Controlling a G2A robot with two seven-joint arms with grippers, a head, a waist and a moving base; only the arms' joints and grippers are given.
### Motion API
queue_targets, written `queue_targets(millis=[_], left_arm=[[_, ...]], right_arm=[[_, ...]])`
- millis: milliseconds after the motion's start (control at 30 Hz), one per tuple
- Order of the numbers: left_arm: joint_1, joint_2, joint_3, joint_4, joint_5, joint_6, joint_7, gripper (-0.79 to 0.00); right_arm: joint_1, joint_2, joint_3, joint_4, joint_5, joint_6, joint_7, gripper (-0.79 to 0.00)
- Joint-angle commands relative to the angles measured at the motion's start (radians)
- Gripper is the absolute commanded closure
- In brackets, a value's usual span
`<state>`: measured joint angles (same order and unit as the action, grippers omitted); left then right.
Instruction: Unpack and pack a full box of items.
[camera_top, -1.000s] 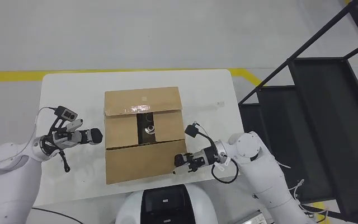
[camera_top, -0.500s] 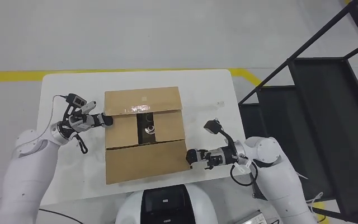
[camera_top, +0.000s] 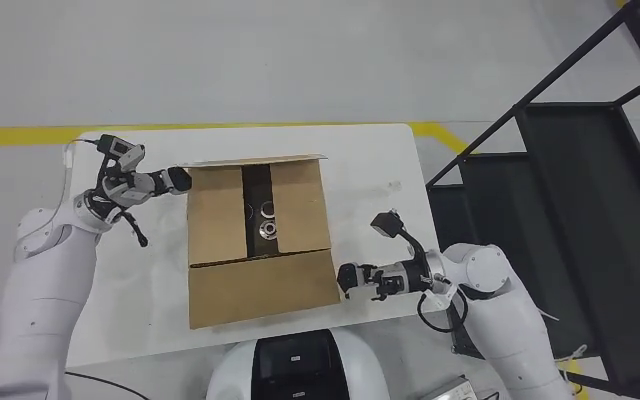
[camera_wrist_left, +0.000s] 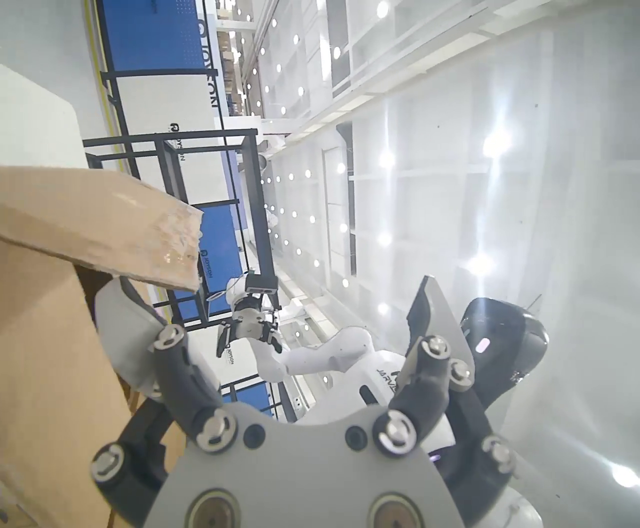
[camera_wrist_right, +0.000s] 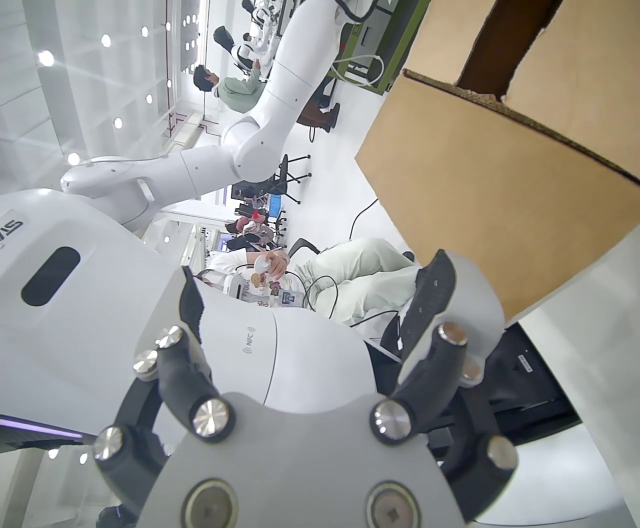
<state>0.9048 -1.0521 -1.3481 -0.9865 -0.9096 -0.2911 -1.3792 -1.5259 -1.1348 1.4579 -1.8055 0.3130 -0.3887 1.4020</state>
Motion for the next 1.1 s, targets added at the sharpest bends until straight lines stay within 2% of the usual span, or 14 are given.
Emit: queue_targets(millis=[0,167,500,733,1067], left_arm=[[-0.041,-0.008,0.024,0.017,0.001,0.023,-0.001,-0.785],[-0.13,-0.034,0.105,0.08,0.055,0.023,0.039,-0.785],[-0.287,-0.109,0.244,0.307,0.091,-0.054,0.177,-0.785],[-0.358,-0.149,0.287,0.459,0.117,-0.105,0.277,-0.785],[-0.429,-0.182,0.322,0.62,0.198,-0.088,0.405,-0.785]], right_arm=[[-0.005,0.004,0.007,0.001,0.005,-0.003,-0.009,-0.785],[-0.03,0.013,0.037,0.0,0.021,-0.015,-0.027,-0.785],[-0.091,0.03,0.083,-0.003,0.05,-0.041,-0.055,-0.785],[-0.096,0.038,0.085,0.002,0.057,-0.049,-0.066,-0.785],[-0.071,0.047,0.05,0.013,0.052,-0.041,-0.067,-0.785]])
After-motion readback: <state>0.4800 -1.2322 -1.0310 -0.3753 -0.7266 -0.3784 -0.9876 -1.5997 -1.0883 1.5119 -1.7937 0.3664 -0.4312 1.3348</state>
